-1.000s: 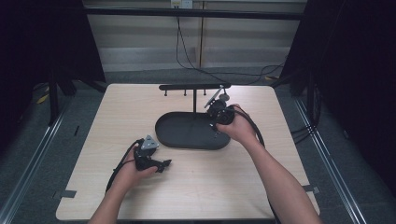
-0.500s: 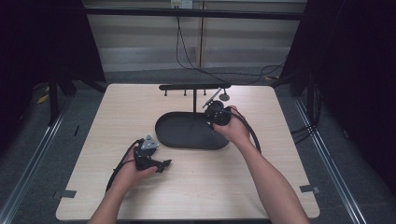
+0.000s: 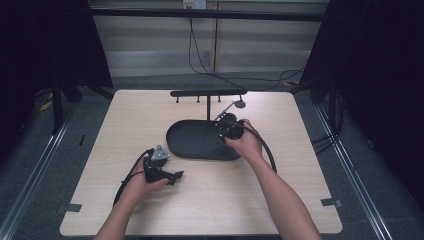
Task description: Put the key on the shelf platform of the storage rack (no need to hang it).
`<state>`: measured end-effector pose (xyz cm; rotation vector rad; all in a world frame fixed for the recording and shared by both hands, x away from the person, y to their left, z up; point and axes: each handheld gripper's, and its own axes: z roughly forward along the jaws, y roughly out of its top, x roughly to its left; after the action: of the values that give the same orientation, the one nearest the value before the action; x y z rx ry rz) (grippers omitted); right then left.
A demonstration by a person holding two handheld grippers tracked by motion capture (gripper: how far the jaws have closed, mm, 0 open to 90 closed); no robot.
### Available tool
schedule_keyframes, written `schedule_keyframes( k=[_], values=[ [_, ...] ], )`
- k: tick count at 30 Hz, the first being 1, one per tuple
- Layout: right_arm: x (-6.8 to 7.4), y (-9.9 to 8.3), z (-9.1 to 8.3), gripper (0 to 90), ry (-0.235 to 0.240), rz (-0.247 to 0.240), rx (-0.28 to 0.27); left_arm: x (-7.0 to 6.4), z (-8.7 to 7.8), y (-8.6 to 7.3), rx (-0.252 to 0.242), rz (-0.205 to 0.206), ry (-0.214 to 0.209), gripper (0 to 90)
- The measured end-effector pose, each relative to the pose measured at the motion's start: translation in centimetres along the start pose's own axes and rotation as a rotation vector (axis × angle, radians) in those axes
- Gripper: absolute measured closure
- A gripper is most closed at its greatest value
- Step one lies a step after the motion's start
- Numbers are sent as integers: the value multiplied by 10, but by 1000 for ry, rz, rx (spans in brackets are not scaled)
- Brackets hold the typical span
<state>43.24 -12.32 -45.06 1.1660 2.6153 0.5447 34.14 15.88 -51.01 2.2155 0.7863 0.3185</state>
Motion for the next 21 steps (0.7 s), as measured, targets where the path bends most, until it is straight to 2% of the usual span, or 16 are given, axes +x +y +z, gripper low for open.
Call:
schedule_keyframes(
  k=[3, 9, 11, 15, 17, 18, 21],
  values=[
    [0, 0, 3, 854, -12, -17, 20, 0, 0, 0, 1, -1, -1, 155],
    [-2, -5, 11, 853, -15, 13, 28, 0, 0, 0, 0, 0, 0, 155],
    [-3, -7, 13, 847, -19, 4, 20, 0, 0, 0, 1, 1, -1, 155],
    [-3, -8, 12, 769, -23, 20, -2, 0, 0, 0, 1, 0, -2, 155],
    [-3, -8, 11, 766, -23, 22, -3, 0, 0, 0, 1, -3, -3, 155],
    [-3, -9, 9, 727, -15, 25, -13, 0, 0, 0, 0, 1, 0, 155],
    [-2, -10, 6, 697, -16, 33, -11, 0, 0, 0, 0, 2, 0, 155]
  ],
)
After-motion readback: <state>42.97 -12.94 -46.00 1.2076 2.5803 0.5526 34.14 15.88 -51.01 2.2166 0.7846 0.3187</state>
